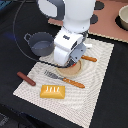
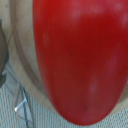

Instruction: Interact with the objects in diverse but meaningful ways.

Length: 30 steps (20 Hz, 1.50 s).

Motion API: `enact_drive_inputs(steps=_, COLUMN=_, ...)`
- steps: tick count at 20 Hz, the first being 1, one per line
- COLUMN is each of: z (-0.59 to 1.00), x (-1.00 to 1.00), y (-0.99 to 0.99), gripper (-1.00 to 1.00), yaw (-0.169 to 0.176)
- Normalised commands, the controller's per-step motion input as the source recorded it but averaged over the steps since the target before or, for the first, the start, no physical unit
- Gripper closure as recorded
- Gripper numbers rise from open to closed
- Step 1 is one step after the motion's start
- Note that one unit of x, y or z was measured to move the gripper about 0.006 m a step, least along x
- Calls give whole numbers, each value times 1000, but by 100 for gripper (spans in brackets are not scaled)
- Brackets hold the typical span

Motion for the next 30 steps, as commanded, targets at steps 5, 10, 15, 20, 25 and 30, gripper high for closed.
enact_drive_inputs(steps=5, z=-96, x=31, y=-3, gripper=100, yaw=0)
enact_drive_inputs(steps=10, z=-27, x=-6, y=-73, gripper=100, yaw=0)
enact_drive_inputs(steps=15, z=821, x=-466, y=-226, gripper=100, yaw=-82)
enact_drive_inputs(steps=20, z=973, x=-684, y=-297, gripper=100, yaw=-106)
enact_drive_inputs(steps=25, z=207, x=-843, y=-202, gripper=100, yaw=-84)
enact_drive_inputs(steps=30, z=-109, x=-970, y=-184, gripper=100, yaw=-54)
